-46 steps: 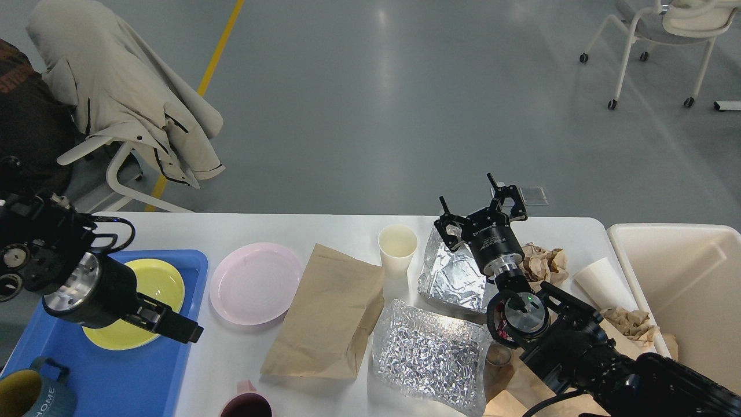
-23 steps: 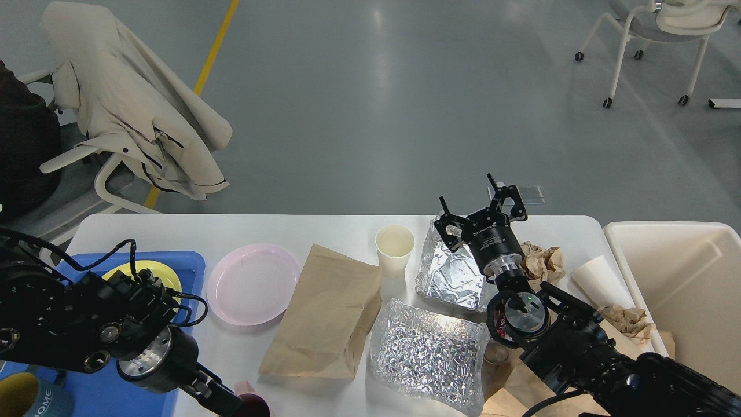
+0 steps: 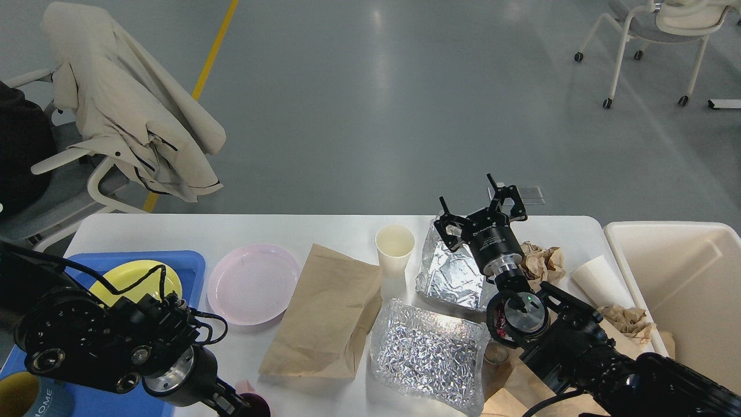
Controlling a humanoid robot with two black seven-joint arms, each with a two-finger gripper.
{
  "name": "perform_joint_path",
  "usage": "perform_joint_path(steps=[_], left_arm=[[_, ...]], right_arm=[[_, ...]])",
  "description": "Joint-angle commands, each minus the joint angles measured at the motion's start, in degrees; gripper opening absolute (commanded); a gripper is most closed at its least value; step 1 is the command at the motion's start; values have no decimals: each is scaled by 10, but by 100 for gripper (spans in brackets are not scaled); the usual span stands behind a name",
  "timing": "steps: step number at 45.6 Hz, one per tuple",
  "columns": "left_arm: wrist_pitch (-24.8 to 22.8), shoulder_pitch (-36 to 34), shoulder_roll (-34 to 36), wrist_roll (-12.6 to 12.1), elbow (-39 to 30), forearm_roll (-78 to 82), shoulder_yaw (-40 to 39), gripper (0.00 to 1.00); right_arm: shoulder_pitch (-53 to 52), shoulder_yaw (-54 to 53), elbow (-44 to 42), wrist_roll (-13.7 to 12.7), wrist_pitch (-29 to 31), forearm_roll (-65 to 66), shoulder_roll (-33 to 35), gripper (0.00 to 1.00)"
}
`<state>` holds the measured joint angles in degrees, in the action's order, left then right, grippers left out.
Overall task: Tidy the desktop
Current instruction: 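Lift the dark pink mug and set it on the blue tray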
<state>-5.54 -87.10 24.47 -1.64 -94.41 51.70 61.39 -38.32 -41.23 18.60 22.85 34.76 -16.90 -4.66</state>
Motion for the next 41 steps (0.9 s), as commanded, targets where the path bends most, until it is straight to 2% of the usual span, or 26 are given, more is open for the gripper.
perform_joint_path(steps=[1,3,4,14,22,23,27,31,34,37,41], left_arm=[[0,8,0,-5,1,1,2,11],[-3,9,0,-6,1,1,3,3],[-3,9,1,-8,1,1,3,2],[-23,-6,19,-3,-18,1,-1,0],[-69,-72,76,11,-38,2,-10,0],[-82,-86,87,16,-43,2,-14,0],[-183,-169,168,28,-57,-2,-51,0],[-344,-273,265,28,-51,-6,-120,0],[-486,-342,321,27,-21,-10,-185,0],[-495,-364,357,18,17,-3,-225,0],[-495,-357,380,16,22,35,-213,0]], right_arm=[[0,0,-1,0,0,0,0,100],[0,0,-1,0,0,0,0,100],[0,0,-1,0,0,-1,0,100],[0,0,0,0,0,-1,0,100],[0,0,0,0,0,-1,0,100],[0,-1,0,0,0,-1,0,100],[0,0,-1,0,0,0,0,100],[0,0,-1,0,0,0,0,100],[0,0,-1,0,0,-1,0,100],[0,0,-1,0,0,-1,0,100],[0,0,-1,0,0,-1,0,100]])
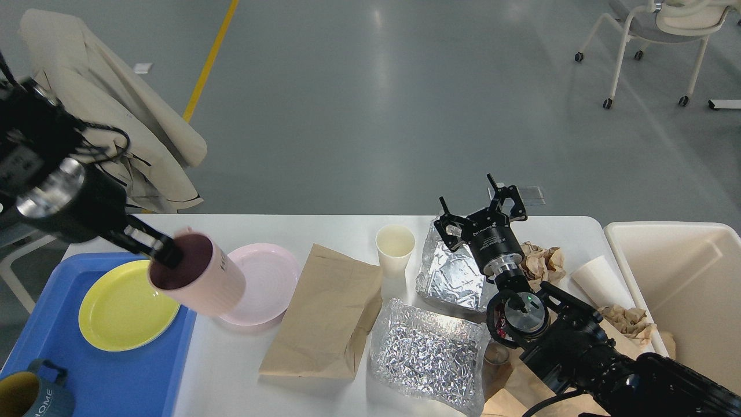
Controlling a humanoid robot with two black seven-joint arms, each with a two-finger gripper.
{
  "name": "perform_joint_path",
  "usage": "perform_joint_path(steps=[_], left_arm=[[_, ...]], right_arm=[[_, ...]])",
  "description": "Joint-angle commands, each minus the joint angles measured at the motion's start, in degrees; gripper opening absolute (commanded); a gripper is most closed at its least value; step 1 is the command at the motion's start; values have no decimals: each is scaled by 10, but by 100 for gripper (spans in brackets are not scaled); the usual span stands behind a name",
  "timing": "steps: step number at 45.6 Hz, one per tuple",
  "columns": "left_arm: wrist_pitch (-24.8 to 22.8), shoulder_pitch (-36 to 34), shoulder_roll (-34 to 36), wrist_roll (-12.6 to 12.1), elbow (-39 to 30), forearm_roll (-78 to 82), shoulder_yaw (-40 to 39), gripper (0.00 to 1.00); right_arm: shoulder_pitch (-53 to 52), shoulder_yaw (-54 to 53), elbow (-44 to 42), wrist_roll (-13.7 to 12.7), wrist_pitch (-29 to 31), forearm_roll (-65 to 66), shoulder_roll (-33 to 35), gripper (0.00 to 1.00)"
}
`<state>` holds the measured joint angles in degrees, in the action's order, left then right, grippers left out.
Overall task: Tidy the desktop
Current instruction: 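Lift the dark pink mug and set it on the blue tray, then raise the left gripper and move it toward the pink plate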
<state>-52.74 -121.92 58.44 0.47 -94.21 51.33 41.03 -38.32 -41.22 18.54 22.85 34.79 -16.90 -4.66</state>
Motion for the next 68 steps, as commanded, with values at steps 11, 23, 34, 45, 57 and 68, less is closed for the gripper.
perform_joint_path(steps=[11,23,34,45,57,68], left_arm=[[58,208,123,9,23,240,68,0],[225,373,74,26,102,272,65,0],[273,408,48,29,119,268,65,0],[335,467,10,14,119,268,66,0],[373,500,-11,6,119,261,66,0],[366,498,-9,13,120,260,65,27]], right_arm=[[0,0,1,0,0,-1,0,100],[0,0,1,0,-1,0,0,100],[0,0,1,0,0,-1,0,100],[0,0,1,0,-1,-1,0,100],[0,0,0,0,0,0,0,100],[0,0,1,0,0,-1,0,100]])
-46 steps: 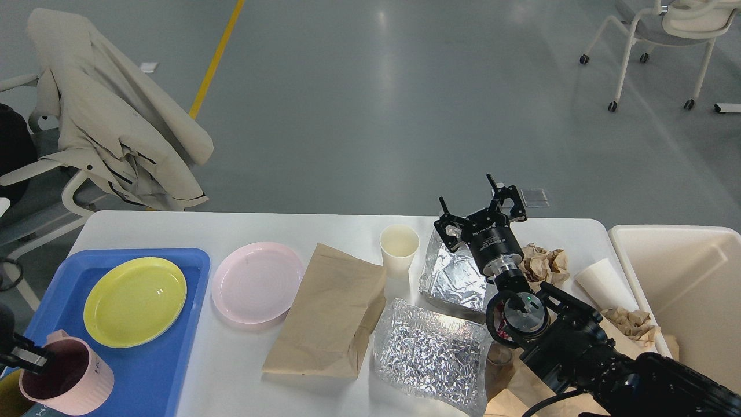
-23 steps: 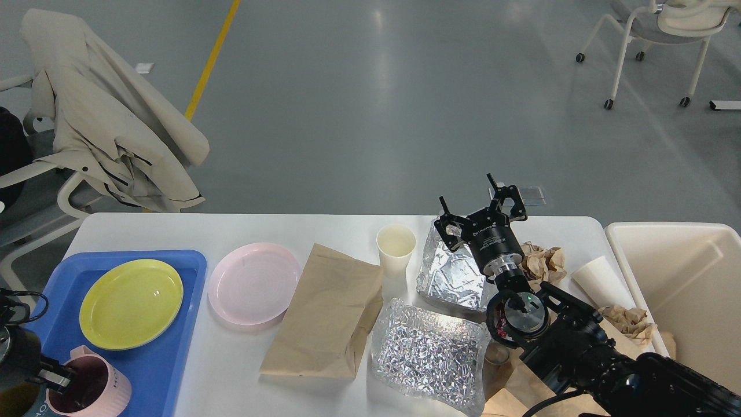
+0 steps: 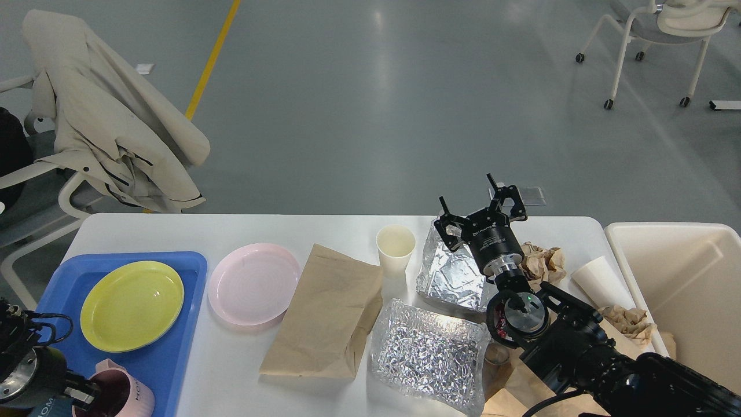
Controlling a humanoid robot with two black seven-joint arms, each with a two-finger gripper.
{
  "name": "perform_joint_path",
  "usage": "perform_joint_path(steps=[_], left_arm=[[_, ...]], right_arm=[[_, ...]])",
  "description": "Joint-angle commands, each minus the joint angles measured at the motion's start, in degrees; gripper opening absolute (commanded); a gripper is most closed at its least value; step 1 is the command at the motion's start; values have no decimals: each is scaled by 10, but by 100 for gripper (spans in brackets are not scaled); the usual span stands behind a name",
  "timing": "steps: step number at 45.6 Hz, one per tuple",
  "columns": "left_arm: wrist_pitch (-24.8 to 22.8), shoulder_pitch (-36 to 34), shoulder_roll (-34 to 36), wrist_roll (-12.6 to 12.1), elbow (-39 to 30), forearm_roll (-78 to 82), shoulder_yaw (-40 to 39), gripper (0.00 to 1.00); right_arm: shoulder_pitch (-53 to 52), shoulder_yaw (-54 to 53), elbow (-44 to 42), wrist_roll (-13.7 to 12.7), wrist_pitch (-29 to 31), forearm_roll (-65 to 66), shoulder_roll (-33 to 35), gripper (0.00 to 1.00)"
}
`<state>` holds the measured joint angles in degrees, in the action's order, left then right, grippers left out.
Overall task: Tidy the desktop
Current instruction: 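Raise the left gripper and move it toward the pink plate, then grasp the edge of the pink plate with the left gripper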
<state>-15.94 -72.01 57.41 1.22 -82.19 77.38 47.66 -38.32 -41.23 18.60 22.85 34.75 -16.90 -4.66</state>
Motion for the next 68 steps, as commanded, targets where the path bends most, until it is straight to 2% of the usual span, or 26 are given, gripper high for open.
perform_joint_path(steps=[1,3,7,11,14,18,22,25,29,32,34,35,40,44,48,55,61,68], left_arm=[[-2,-1,2,6,0,0,-2,33],[-2,-2,6,7,0,-4,-3,52],[-3,-6,12,14,-2,-14,-3,59],[-8,-16,26,28,-3,-17,-5,74],[-27,-43,42,41,-7,-17,-6,77],[-94,-109,71,62,-13,-17,-8,79],[-201,-222,107,97,-16,-21,-33,79],[-293,-319,110,113,-1,-54,-85,79],[-391,-400,86,100,77,-133,-160,79],[-391,-400,24,73,127,-178,-186,79],[-391,-384,-4,55,131,-188,-181,79],[-383,-370,-6,49,129,-189,-177,79],[-229,-263,-33,27,112,-204,-158,78],[-148,-201,-94,-18,107,-237,-148,78],[-102,-167,-137,-47,108,-277,-124,78],[-3,-118,-216,-61,117,-300,-77,78],[62,-85,-259,-77,120,-305,-56,78],[82,-59,-283,-93,120,-305,-49,78]], right_arm=[[0,0,0,0,1,0,0,100],[0,0,0,0,1,0,0,100],[0,-1,-1,0,1,-1,0,100],[0,0,-1,0,0,0,0,100],[0,0,-1,0,1,0,0,100],[0,0,-1,0,1,-1,0,100],[0,0,-1,0,1,0,0,100],[0,0,-1,0,0,0,0,100],[0,0,0,0,1,-1,0,100],[0,0,0,0,0,-1,0,100],[0,0,0,0,0,0,0,100],[0,0,-1,0,1,0,0,100],[0,0,0,0,0,0,0,100],[0,-1,0,0,1,-1,0,100],[0,0,-1,0,1,-1,0,100],[0,0,0,0,0,-1,0,100],[0,0,0,0,1,0,0,100],[0,0,0,0,1,-1,0,100]])
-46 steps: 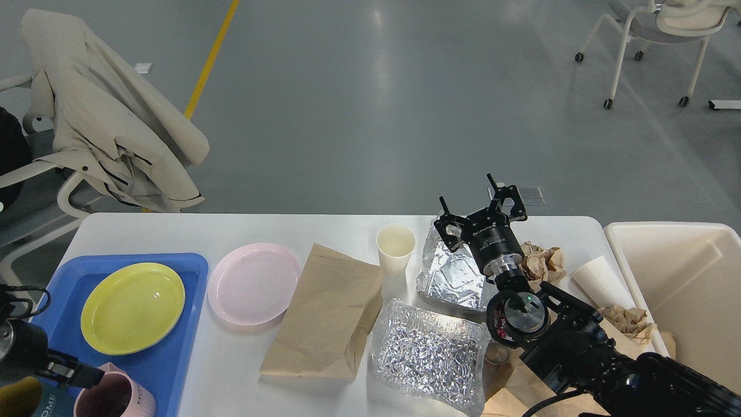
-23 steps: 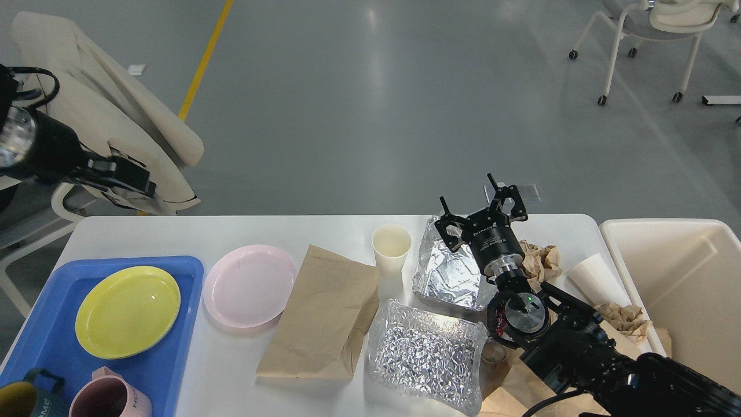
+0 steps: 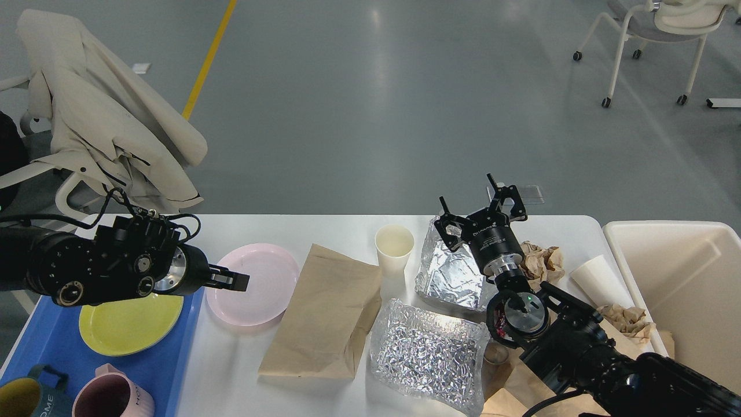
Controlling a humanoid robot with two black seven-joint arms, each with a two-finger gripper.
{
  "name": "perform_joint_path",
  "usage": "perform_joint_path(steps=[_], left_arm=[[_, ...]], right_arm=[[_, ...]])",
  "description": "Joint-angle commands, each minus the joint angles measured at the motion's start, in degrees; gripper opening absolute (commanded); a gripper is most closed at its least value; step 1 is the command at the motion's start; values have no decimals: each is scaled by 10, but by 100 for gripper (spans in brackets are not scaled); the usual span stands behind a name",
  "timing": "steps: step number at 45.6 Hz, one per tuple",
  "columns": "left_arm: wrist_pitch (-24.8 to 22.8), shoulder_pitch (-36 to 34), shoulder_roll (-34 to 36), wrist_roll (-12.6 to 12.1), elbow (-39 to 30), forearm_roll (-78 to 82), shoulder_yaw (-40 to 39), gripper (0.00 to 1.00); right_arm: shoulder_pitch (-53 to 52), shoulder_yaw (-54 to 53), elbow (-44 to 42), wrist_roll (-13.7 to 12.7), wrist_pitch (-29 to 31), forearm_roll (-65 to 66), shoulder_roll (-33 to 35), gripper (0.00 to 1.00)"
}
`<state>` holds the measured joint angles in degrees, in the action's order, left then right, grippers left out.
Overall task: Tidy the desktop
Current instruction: 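Grasp the edge of the pink plate with the left gripper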
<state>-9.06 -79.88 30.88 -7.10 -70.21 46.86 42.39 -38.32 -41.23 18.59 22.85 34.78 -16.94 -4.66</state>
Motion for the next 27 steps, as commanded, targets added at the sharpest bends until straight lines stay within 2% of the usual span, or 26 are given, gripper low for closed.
perform_joint_path(steps=[1,10,27], left_arm=[[13,24,-20,-12,0,1,5,78],[26,42,-22,-11,3,6,40,78],[33,49,-29,-13,3,8,41,76]], right_arm=[[0,0,0,0,0,1,0,100],[0,0,0,0,0,0,0,100],[0,0,0,0,-1,0,0,100]])
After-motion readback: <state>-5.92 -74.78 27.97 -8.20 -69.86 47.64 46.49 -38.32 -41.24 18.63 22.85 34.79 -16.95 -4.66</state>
